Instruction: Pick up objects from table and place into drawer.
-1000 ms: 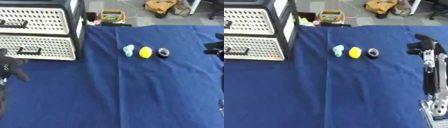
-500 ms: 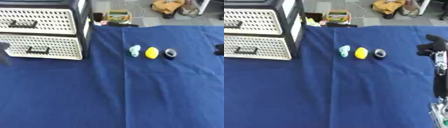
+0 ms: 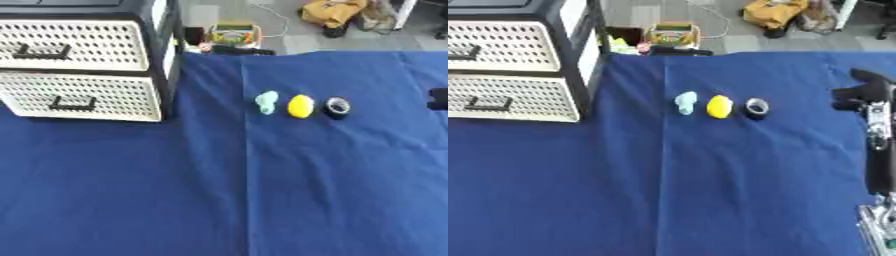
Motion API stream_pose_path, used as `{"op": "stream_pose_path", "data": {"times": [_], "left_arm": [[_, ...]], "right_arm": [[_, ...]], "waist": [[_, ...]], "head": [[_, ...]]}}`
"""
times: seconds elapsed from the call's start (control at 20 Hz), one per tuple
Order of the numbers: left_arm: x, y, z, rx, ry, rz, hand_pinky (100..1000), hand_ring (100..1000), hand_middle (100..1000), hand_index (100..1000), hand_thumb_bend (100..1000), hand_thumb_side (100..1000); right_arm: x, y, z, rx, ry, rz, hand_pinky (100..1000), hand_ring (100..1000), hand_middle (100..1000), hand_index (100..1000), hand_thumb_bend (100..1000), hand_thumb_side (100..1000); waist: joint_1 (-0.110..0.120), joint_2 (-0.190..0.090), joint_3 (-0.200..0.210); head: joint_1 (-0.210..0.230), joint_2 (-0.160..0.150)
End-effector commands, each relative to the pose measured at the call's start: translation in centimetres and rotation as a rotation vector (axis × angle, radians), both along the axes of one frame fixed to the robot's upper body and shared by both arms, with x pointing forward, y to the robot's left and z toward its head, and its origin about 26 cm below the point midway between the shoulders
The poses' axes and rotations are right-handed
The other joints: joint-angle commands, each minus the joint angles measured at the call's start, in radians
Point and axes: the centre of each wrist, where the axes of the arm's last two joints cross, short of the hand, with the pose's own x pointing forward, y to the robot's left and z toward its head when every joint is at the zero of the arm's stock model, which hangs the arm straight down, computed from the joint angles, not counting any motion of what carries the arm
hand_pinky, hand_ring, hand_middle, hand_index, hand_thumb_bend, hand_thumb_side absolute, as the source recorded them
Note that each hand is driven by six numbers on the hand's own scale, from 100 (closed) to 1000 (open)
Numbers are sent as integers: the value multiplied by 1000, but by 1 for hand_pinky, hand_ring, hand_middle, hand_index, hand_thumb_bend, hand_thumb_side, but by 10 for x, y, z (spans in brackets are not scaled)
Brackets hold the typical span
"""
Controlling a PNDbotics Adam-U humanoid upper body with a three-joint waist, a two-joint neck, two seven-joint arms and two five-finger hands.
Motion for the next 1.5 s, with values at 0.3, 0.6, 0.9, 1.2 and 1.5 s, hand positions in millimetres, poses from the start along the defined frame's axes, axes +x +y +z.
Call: {"op": "stream_pose_path", "data": {"times": [0.3,0.6,0.9,1.2,1.5], "left_arm": [[-15,3,56,332,67,125,739,478,561,874,100,778],[-19,-8,79,489,165,155,714,453,533,898,100,812],[-16,-16,88,567,217,153,616,317,434,912,100,838],[-9,-19,94,626,234,159,361,100,224,923,100,774],[1,-18,105,628,216,205,153,100,100,898,100,644]], "right_arm": [[-4,-5,8,-40,-25,-24,604,663,501,780,100,942],[-4,-5,8,-39,-23,-29,603,663,500,779,100,941],[-4,-5,7,-35,-19,-30,603,663,497,777,100,942],[-4,-4,6,-33,-15,-29,603,663,494,774,100,942],[-4,-4,6,-34,-8,-28,602,663,489,772,100,943]], "waist": [[4,-23,0],[6,-25,2],[5,-24,-1],[5,-26,-1],[8,-27,-2]], "head": [[8,-28],[41,-30],[84,-47],[86,-61],[76,-64]]}}
